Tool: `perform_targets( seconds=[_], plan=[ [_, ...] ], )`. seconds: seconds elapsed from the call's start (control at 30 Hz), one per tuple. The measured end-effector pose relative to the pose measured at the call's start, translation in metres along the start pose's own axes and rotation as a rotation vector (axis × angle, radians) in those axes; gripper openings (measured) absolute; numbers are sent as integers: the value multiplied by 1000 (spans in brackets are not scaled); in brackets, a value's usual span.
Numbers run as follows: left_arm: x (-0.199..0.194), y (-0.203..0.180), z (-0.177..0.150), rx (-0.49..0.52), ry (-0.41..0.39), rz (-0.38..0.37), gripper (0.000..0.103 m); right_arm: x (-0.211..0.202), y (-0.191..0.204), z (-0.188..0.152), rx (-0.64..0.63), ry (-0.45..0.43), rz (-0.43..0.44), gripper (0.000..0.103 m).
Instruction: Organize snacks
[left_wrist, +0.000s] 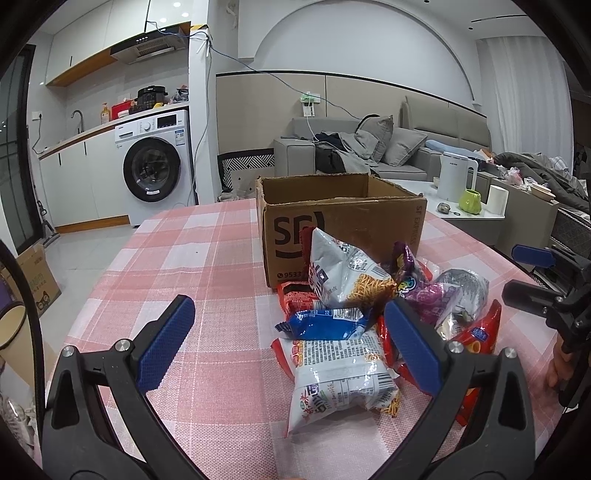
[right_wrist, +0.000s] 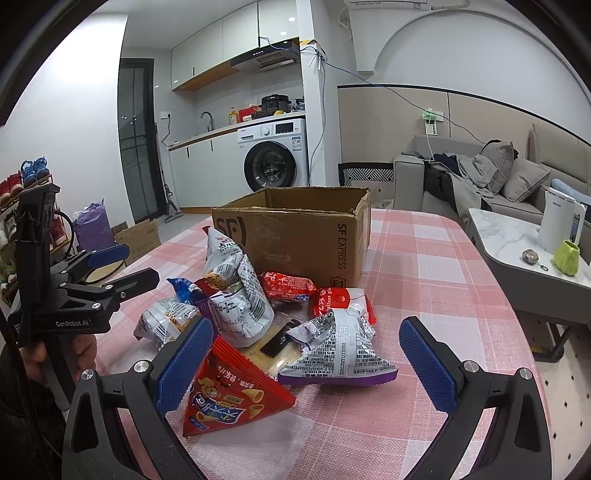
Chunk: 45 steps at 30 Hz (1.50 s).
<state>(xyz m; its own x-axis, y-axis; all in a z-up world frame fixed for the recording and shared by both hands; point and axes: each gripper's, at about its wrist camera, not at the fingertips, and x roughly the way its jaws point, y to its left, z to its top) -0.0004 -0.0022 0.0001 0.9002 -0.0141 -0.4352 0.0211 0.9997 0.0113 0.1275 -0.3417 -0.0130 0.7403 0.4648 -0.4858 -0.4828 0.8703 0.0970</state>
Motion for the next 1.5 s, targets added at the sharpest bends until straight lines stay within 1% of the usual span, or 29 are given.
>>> perform_targets(
  seconds=[0.43,0.8,0.87,0.93,1.17,1.3,1.4,1.5],
  plan=[
    [1,0,-1,8,-1,-9,102,-3,0,1,-4,1,-9,103],
    [-1,-5,-1,29,-2,-39,102,-3,-1,2,-4,6,-7,103],
    [-3,-7,-1,35,-8,-58,102,-3,-1,2,-3,5,-8,103],
    [-4,-8,-1,38,-12,-53,102,-2,0,2,-6,8,-10,103],
    [4,-8,0,38,24,-29,102,-3,5,1,-26,7,-25,103],
    [8,-5,0,30,42,-26,102,0,5,1,-7,36,8,103],
    [10,-5,-1,35,62,-27,102,0,4,1,-6,44,-7,103],
    [10,-8,-2,56,70,-32,102,2,0,1,16,63,2,103]
  ],
)
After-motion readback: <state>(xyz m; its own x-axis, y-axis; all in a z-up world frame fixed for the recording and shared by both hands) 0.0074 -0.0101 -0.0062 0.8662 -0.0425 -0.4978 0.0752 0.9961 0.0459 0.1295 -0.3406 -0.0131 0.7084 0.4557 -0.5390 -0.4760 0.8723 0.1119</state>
